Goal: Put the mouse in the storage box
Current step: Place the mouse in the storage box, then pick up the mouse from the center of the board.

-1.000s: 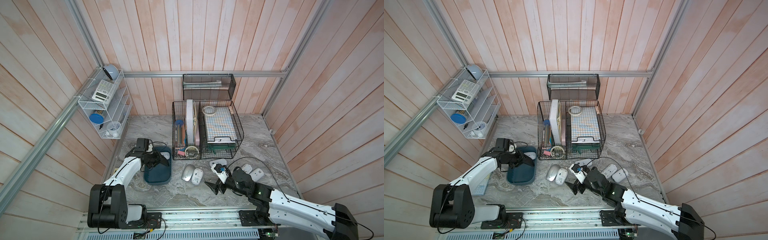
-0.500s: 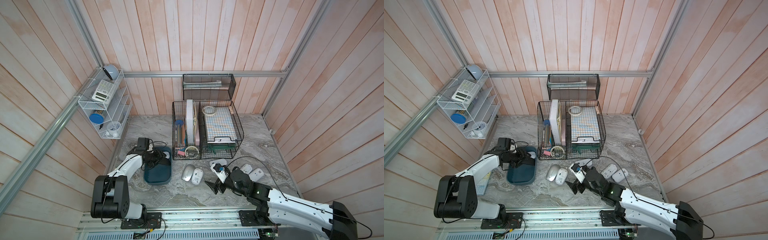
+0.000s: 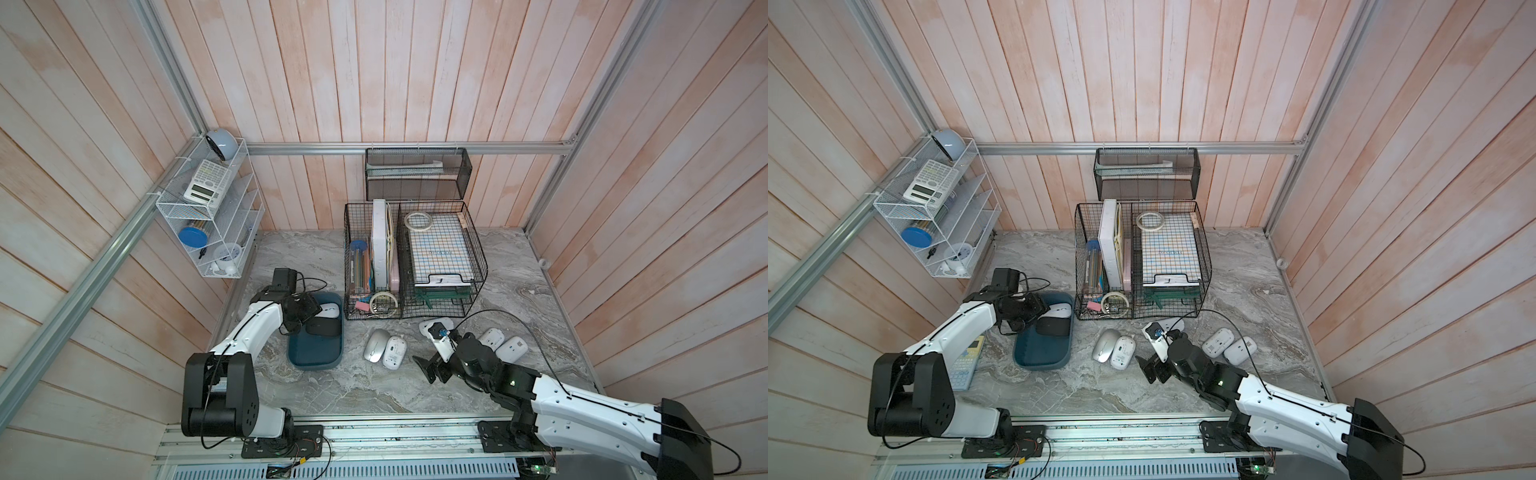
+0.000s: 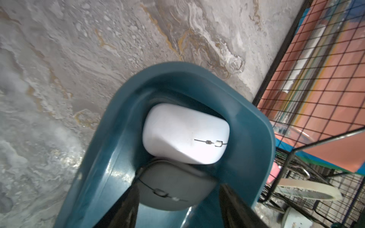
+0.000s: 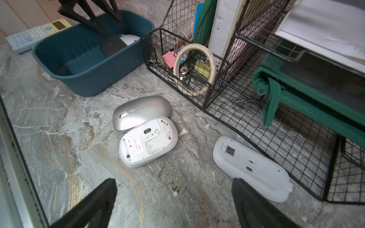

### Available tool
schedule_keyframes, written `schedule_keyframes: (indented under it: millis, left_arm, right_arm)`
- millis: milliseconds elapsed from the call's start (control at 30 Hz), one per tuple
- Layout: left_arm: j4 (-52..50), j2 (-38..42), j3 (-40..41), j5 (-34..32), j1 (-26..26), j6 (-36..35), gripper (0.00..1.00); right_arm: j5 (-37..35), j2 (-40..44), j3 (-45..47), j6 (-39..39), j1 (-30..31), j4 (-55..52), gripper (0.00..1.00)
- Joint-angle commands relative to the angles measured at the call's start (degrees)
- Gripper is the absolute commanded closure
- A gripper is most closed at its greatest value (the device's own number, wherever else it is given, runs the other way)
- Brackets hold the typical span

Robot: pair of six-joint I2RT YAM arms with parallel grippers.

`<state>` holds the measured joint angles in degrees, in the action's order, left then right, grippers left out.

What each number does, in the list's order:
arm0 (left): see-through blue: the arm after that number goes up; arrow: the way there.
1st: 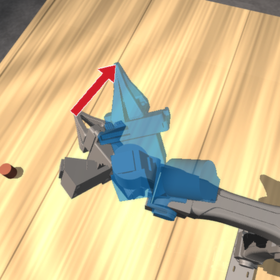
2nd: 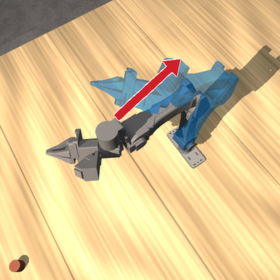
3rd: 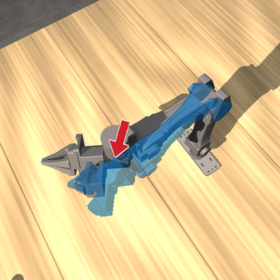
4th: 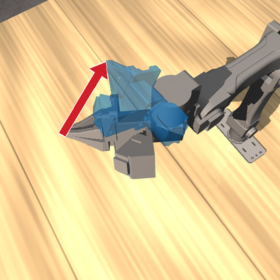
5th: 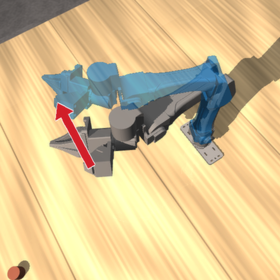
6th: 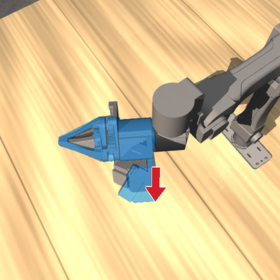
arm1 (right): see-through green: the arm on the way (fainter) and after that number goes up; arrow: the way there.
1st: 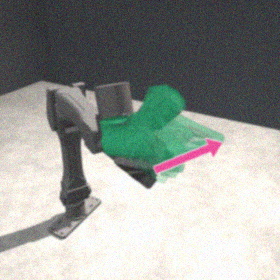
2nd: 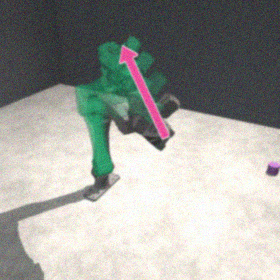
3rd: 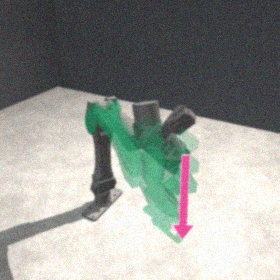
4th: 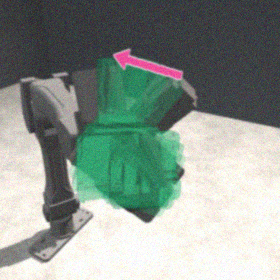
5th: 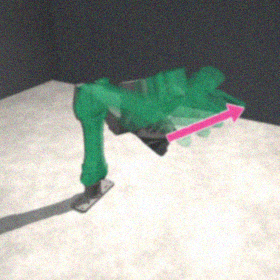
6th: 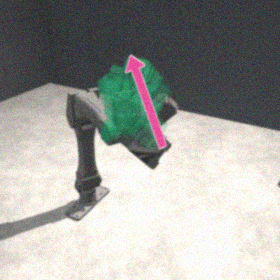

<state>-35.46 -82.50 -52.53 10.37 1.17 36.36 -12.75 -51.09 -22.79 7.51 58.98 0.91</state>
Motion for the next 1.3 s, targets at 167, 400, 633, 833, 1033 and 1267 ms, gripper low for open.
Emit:
schedule_keyframes:
  millis: [167,400,633,833,1033,1267]
  left_arm:
    - [-3.91,7.62,-1.05,-6.94,-0.29,-0.85,0.31]
    - [-1.34,17.61,1.28,4.96,-0.29,-0.44,0.30]
    - [-2.49,20.84,1.46,8.76,-0.22,-1.03,0.30]
    - [-2.47,20.82,2.52,9.29,-0.30,-1.80,0.31]
    - [-1.72,20.98,3.71,10.36,-0.29,-1.81,0.31]
    - [-1.35,21.15,4.10,11.19,-0.26,-1.67,0.31]
  right_arm:
    - [-10.28,-3.37,-5.33,11.94,-8.19,-11.43,0.02]
    - [-10.48,-3.75,-5.84,28.15,-26.18,-23.65,0.10]
    - [-16.23,-4.72,-8.16,35.60,-30.36,-32.06,0.02]
    - [-17.86,-8.62,-9.84,37.23,-31.30,-33.16,0.03]
    - [-15.30,-13.49,-9.76,37.64,-33.04,-30.41,0.02]
    - [-12.18,-20.66,-11.79,38.44,-34.00,-27.74,0.04]
